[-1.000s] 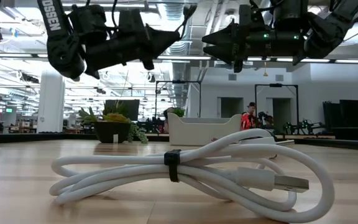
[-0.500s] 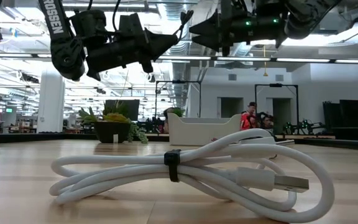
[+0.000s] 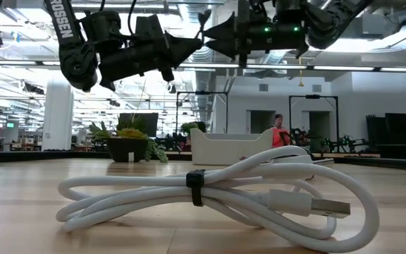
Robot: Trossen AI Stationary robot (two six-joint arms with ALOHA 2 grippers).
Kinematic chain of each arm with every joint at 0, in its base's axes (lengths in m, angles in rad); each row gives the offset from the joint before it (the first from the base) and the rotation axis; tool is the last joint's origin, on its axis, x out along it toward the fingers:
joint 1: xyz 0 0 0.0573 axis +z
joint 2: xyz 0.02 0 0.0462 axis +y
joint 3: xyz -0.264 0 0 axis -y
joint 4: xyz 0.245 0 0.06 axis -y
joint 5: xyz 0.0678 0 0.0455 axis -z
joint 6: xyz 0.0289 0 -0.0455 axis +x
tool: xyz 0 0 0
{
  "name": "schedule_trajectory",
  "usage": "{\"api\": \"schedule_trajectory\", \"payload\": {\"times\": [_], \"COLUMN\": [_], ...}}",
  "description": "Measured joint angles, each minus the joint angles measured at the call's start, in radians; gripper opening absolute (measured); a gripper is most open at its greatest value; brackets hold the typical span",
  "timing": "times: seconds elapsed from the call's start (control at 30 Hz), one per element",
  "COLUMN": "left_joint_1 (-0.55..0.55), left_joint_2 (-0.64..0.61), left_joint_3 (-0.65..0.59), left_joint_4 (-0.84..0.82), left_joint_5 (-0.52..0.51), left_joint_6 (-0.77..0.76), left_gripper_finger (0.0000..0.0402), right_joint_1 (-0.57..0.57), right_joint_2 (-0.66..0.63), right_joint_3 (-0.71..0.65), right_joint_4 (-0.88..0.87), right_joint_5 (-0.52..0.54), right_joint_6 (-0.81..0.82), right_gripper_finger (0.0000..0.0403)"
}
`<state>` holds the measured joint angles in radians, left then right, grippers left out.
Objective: Pick and place USB-C Cables
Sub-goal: Put the black charger cable into the white bin
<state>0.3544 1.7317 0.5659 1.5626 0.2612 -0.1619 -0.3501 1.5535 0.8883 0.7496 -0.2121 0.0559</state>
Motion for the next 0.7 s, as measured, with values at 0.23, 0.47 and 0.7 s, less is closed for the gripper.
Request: {"api": "schedule_trajectory", "payload": {"times": [0.23,0.47,0.7], "left_joint_1": [0.003,0.004,0.004], "left_joint_2": [0.001,0.000,0.000], "left_joint_3": [0.000,0.002,0.002], "left_joint_4": [-0.012,0.000,-0.001], "left_joint_5": [0.006,0.007,0.004], "left_joint_6": [0.000,0.012,0.026], "left_gripper_finger": [0.0000,0.0000,0.0000], "right_joint_1": [-0.019,-0.048,-0.029], "right_joint_2": [-0.021,-0.108,-0.126], "right_joint_3": [0.014,0.013,0.013], "right_joint_4": [-0.094,-0.288,-0.240], "right_joint_5": [-0.030,-0.084,-0.151], "right_joint_6": [0.001,-0.014,-0.006], "right_gripper_finger": [0.0246,0.0246,0.0246]}}
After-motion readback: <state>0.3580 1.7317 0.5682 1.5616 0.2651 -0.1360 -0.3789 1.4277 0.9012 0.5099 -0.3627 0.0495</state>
